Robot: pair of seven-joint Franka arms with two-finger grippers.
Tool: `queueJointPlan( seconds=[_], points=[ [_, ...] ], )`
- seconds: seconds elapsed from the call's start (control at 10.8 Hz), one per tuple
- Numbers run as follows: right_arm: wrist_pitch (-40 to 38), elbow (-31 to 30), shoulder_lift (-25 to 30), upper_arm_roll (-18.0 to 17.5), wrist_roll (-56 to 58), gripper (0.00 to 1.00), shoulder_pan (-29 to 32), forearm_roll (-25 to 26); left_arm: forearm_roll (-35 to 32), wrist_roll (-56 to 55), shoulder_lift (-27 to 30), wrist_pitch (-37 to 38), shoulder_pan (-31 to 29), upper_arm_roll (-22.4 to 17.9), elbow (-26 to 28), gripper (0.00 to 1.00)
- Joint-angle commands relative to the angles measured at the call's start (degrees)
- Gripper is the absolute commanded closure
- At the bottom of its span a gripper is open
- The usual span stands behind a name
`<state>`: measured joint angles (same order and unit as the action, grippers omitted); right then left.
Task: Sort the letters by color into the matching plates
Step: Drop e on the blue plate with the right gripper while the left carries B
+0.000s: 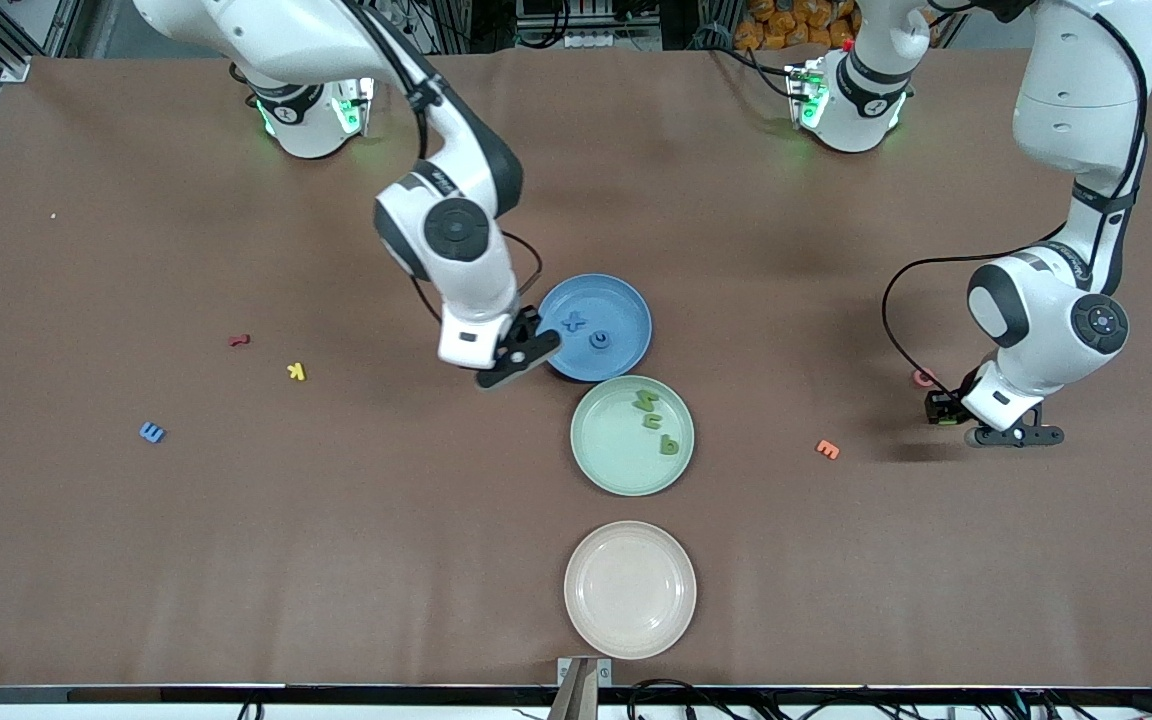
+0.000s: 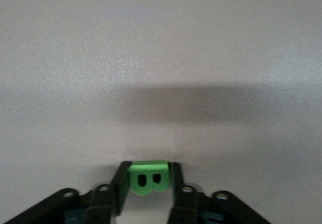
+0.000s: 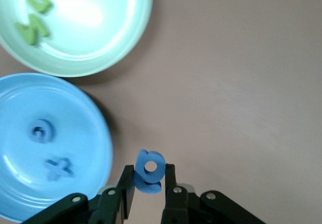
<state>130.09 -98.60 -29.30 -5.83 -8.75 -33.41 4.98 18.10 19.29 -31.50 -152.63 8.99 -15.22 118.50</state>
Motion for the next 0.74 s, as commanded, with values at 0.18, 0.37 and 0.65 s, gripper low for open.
queueJointPlan(
  seconds=[0.18,0.37,0.65],
  points=[
    [-1.16,9.03,-9.27,0.56,-1.96,0.88,-7.97,1.34,3.16,1.89,0.03,0.31,0.49,0.55,-0.11,1.00],
    [-1.16,8.95,-9.54,0.47,-2.58,0.87,-9.82,1.00,3.25,-0.72,2.13,1.89,1.11,2.90,-0.72,1.00],
    [-1.16,8.69,-10.25,0.47,-5.37,0.08,-10.62,0.47,2.47,-13.27,4.07,5.66,6.98,4.15,-2.13,1.00]
  ],
)
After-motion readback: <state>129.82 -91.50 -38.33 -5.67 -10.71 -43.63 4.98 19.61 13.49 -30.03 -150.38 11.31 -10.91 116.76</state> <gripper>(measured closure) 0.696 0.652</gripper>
